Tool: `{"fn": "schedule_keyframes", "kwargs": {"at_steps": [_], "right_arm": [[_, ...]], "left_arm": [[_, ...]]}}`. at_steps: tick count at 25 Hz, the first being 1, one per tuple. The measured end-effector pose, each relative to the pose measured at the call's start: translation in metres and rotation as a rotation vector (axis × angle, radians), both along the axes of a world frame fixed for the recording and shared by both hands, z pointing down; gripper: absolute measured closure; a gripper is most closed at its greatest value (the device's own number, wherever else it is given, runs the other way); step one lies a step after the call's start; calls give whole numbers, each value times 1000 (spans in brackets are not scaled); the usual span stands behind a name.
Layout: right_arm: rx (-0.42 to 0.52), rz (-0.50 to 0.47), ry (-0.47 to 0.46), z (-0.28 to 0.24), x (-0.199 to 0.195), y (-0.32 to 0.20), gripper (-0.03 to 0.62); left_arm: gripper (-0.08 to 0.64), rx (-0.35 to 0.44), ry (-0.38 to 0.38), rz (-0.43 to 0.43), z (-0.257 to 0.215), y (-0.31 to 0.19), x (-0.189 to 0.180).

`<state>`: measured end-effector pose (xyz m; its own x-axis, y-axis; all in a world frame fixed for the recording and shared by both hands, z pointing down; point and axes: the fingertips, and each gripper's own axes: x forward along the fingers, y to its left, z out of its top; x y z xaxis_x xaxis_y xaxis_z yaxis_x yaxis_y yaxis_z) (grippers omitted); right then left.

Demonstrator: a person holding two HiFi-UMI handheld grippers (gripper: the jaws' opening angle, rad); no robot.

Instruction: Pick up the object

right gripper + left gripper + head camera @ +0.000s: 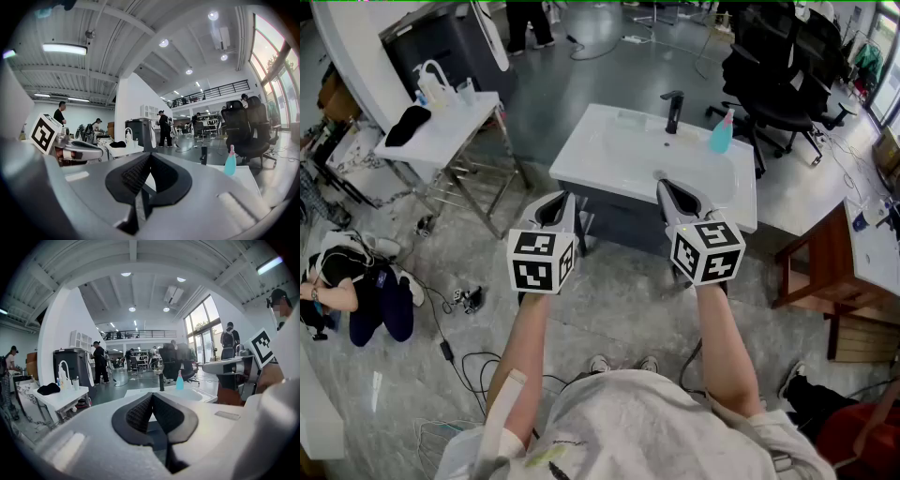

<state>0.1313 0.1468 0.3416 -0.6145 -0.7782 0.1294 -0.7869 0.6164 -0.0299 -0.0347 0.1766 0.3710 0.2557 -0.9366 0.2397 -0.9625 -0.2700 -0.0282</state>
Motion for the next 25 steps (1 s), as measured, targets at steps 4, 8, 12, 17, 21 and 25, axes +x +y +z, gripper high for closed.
{"fn": "schedule_keyframes", "kwargs": {"at_steps": [4,8,12,17,21,25], "right_arm": [[-5,17,12,2,-14,-7,583],[-2,25,22,4,-30,-9,564],[5,30,38,1,-42,-10,534],[7,36,43,-1,-51,-15,508],[6,38,50,1,-54,-21,489],[5,42,50,4,-54,-30,474]], "left_arm": [[558,-6,1,3,2,-6,-18],[559,-1,4,13,3,-10,-34],[559,4,8,29,1,-15,-43],[558,9,12,44,-1,-23,-49],[560,10,17,52,1,-32,-51],[558,8,14,63,3,-42,-48]]}}
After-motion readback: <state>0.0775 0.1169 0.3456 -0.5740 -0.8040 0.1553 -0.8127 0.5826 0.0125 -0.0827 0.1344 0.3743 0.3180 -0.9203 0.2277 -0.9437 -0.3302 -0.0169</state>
